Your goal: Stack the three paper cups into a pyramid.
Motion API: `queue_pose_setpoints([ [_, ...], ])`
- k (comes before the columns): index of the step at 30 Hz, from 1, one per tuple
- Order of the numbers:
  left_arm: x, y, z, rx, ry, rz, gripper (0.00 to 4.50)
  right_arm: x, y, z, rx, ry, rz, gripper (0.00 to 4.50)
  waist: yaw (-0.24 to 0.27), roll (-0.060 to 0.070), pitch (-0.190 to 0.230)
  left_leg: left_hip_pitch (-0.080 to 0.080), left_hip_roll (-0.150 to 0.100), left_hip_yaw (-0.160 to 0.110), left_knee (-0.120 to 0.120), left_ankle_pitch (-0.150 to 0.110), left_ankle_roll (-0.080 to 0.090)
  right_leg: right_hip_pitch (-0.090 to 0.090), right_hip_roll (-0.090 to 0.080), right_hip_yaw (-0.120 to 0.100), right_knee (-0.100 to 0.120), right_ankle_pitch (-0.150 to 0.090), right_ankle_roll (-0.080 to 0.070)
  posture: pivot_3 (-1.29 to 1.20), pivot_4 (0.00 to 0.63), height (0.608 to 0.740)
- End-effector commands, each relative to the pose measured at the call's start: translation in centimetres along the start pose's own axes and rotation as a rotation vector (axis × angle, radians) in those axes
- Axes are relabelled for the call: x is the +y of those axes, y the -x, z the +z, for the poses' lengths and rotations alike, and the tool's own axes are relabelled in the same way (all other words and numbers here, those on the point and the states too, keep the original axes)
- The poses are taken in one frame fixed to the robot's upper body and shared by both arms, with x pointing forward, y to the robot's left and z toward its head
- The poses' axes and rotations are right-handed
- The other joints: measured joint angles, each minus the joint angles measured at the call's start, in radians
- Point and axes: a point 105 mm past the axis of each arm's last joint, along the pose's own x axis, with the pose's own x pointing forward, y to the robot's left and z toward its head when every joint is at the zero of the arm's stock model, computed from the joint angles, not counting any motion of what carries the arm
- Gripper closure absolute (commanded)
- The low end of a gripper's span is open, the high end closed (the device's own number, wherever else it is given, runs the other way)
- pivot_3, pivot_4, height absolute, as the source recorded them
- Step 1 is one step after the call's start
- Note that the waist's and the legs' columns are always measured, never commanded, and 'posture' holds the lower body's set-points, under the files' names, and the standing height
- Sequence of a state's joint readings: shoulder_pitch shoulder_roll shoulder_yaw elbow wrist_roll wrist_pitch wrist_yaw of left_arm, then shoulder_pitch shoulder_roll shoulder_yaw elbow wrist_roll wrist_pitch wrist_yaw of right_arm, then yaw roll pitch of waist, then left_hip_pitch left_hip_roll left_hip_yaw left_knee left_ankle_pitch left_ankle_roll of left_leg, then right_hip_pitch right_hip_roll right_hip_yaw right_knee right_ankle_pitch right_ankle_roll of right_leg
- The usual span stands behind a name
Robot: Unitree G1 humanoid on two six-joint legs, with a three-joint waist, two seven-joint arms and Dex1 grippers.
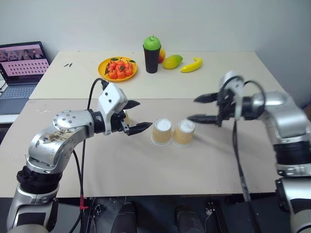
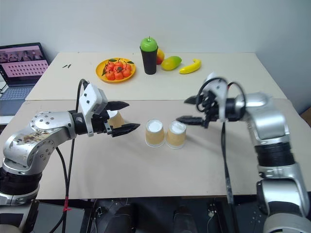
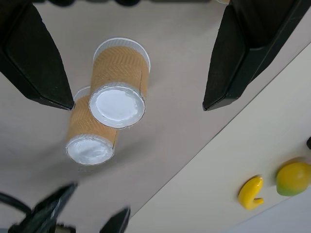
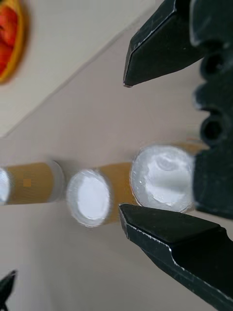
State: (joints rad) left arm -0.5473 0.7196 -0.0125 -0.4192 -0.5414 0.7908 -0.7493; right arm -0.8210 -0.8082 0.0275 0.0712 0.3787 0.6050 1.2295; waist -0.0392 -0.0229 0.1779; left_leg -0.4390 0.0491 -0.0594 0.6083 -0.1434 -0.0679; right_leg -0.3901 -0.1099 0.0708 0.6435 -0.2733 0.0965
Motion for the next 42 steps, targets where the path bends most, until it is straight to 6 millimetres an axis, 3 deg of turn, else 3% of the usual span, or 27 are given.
queue_pose_setpoints([
  [1,0.9,1.2,0.7,-0.038,-0.002,0.076,0.0,0.2,2.7,4.3,-0.08,0.075,0.002,0.02,0.0,0.0,0.0,0.0,0.0,0.0,0.0,0.0,0.0,0.0,0.0,0.0,0.0,0.0,0.0,0.0,0.15,0.735],
  [4,1.5,2.2,0.0,-0.037,0.029,0.138,0.0,0.2,2.8,4.9,-0.081,0.102,0.001,0.02,-0.008,0.0,0.0,0.0,0.0,0.0,0.0,0.0,0.0,0.0,0.0,0.0,0.0,0.0,0.0,0.0,0.15,0.735],
  [9,3.8,5.5,-3.4,-0.034,0.099,0.45,0.0,-0.3,2.3,5.5,-0.098,0.111,-0.006,0.02,-0.008,0.0,0.0,0.001,0.0,0.0,0.0,0.0,0.0,0.0,0.0,0.001,0.001,0.0,0.0,0.0,0.15,0.735],
  [17,3.3,6.6,-7.6,-0.033,0.15,0.634,0.0,-0.3,1.7,5.7,-0.085,0.108,0.044,0.02,0.013,0.0,0.0,0.0,0.0,0.0,0.0,0.0,0.0,0.0,0.0,0.0,0.0,0.0,0.0,0.0,0.15,0.735],
  [21,3.6,6.3,-8.0,-0.06,0.166,0.668,0.0,-0.3,1.7,6.1,-0.085,0.115,0.047,0.02,0.021,0.0,0.0,0.0,0.0,0.0,0.0,0.0,0.0,0.0,0.0,0.0,0.0,0.0,-0.001,0.0,0.15,0.735],
  [32,5.5,2.5,-8.4,-0.129,0.185,0.629,0.0,0.2,3.1,7.8,-0.062,0.162,0.002,0.02,0.025,0.0,0.0,0.0,0.0,0.0,0.0,0.0,0.0,0.0,0.0,0.0,-0.001,0.0,0.0,0.0,0.15,0.735],
  [42,6.6,0.3,-8.5,-0.164,0.166,0.594,0.0,0.4,4.3,8.4,-0.031,0.175,-0.045,0.02,0.023,0.0,0.0,0.0,0.0,0.0,0.0,0.0,0.0,0.0,0.0,0.0,-0.001,0.0,0.0,0.0,0.15,0.735],
])
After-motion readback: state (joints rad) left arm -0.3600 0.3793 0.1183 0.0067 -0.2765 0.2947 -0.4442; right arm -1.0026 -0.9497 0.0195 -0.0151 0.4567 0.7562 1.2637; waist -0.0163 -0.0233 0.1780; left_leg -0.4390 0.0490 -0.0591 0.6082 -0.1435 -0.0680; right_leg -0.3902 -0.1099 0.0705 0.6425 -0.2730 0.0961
